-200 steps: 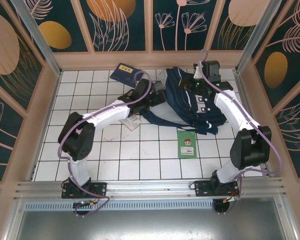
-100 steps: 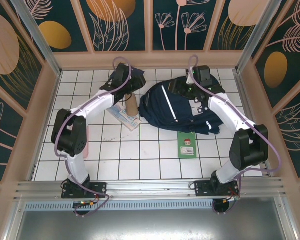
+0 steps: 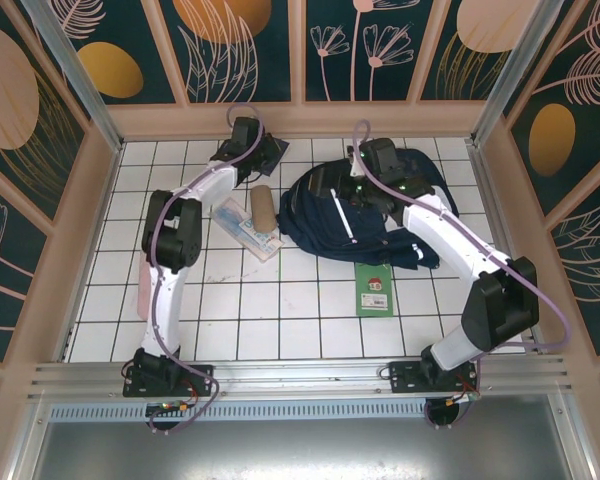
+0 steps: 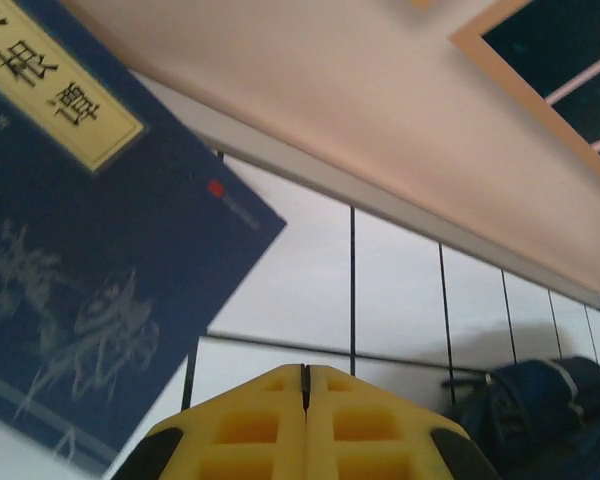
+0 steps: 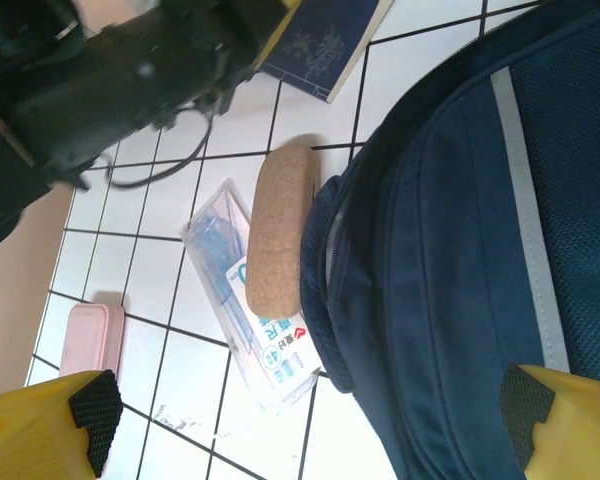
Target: Pack books, pencil case, and school supplies into a backpack
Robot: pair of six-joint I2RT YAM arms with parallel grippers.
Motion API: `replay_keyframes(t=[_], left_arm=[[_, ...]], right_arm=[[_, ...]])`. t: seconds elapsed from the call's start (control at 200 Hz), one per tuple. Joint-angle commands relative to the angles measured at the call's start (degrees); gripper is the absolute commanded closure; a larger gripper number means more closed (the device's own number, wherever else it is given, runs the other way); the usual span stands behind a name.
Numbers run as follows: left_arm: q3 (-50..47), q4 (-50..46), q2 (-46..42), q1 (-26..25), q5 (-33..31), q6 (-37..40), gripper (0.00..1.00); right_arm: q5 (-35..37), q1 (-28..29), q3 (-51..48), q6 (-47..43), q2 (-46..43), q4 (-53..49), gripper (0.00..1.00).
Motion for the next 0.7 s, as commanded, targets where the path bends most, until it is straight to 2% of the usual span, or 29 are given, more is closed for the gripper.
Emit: replay_keyframes(t=[0.0, 0.145, 0.415, 0.555, 0.695], left_arm=[[7.6, -2.0, 5.5, 0.7, 0.5, -0.9, 0.93], [17.2, -7.9, 13.0, 1.0, 0.6, -1.8, 0.93], [11.7, -9.8, 12.7, 1.8, 0.8, -0.3, 0.98], [2.7, -9.7, 7.8, 1.9, -0.1, 0.9, 1.0], [-12.2, -5.0, -0.3, 1.8, 0.2, 0.9, 1.0]], right_arm=[[1.4, 0.8, 0.1, 0.7, -2.6, 0.0, 0.01], [-0.2, 0.8, -2.2, 2.7, -3.8, 4.1, 0.01], [0.8, 1.1, -1.5, 2.3, -2.4, 5.4, 0.01], [2.0, 1.5, -2.8, 2.9, -2.3, 8.6, 0.01], [0.0, 1.6, -3.3, 4.5, -0.6, 12.5, 0.01]])
